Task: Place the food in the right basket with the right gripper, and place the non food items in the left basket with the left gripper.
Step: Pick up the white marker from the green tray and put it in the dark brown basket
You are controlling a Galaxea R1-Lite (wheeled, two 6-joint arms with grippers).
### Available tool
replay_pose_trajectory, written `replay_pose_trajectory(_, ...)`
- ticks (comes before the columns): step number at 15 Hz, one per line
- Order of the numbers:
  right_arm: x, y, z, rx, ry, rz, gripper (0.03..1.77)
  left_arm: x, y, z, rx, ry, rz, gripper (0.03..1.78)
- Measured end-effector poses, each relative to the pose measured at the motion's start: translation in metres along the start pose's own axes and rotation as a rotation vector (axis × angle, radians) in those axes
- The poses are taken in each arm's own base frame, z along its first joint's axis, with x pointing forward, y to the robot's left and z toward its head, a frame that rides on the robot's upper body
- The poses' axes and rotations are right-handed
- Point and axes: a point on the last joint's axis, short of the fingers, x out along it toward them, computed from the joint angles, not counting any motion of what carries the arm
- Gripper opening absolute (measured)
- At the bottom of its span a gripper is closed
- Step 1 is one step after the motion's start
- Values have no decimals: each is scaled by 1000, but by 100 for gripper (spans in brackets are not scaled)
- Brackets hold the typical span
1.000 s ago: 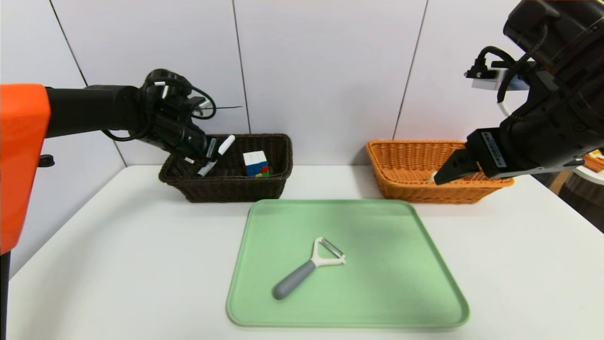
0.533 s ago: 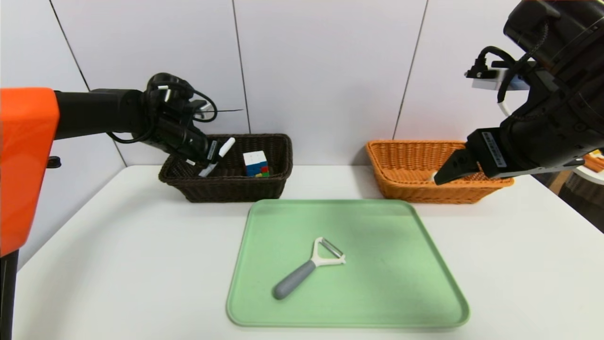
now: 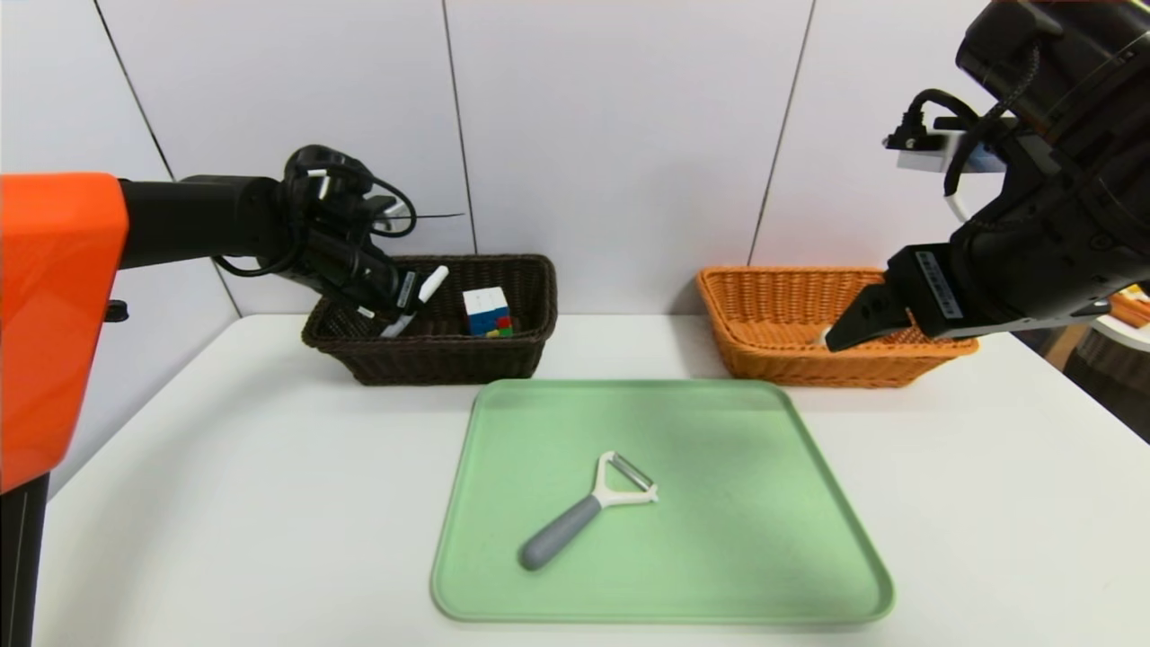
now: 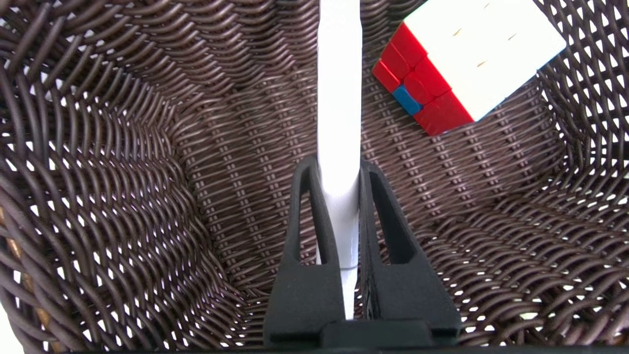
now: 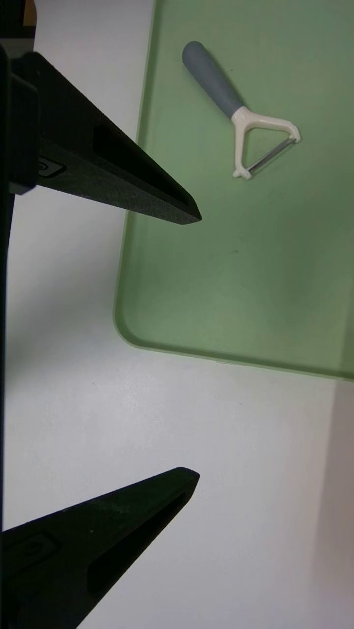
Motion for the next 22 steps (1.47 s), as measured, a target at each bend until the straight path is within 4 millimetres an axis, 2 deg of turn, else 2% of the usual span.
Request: replay_pose_trajectory(22, 5, 2, 3, -2, -2, 2, 171, 3, 1, 3, -32, -6, 16, 16)
